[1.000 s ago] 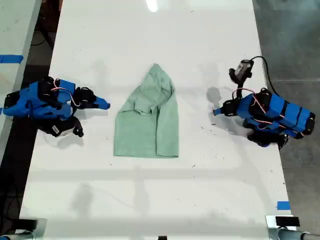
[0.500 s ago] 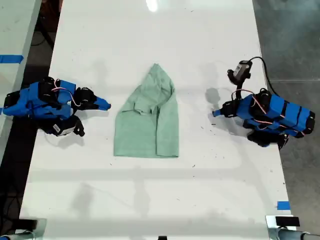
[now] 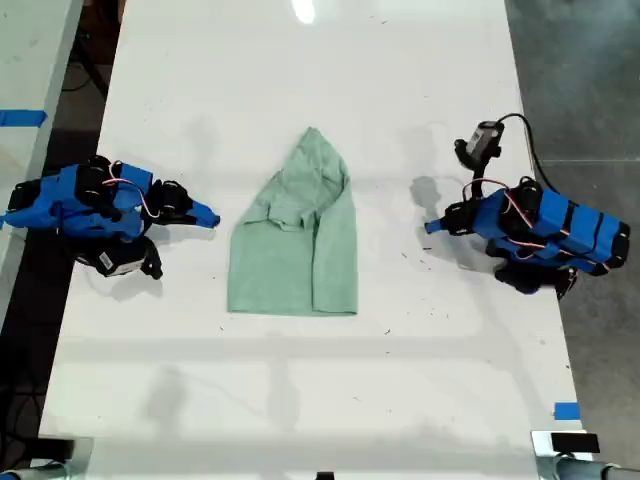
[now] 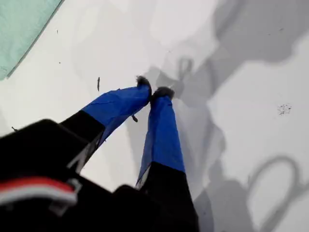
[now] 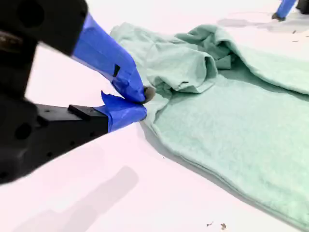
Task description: Fold t shirt
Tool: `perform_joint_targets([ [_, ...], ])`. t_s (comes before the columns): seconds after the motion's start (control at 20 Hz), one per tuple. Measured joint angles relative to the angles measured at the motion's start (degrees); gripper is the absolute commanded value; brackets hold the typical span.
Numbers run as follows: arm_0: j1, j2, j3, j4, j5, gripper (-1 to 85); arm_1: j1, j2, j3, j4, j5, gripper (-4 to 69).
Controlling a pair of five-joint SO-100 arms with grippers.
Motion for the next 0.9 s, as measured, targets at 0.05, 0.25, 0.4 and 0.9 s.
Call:
perform_joint_targets([
  [0.05,-0.18,-0.09,-0.26,0.18,0.0,-0.2,0.0,0.0,0.0,0.0,0.0,2.9],
  [0.25,0.79,-15.29,-12.74,0.79,-0.62,-0.2,0.0,0.0,0.0,0.0,0.0,3.0],
  [0.4,5.54,-42.8,-27.69,0.7,-2.46,5.0,0.0,0.0,0.0,0.0,0.0,2.9],
  [0.9,10.11,-86.75,-35.86,-19.51,-1.49,13.4,-0.62,0.0,0.0,0.0,0.0,2.3],
])
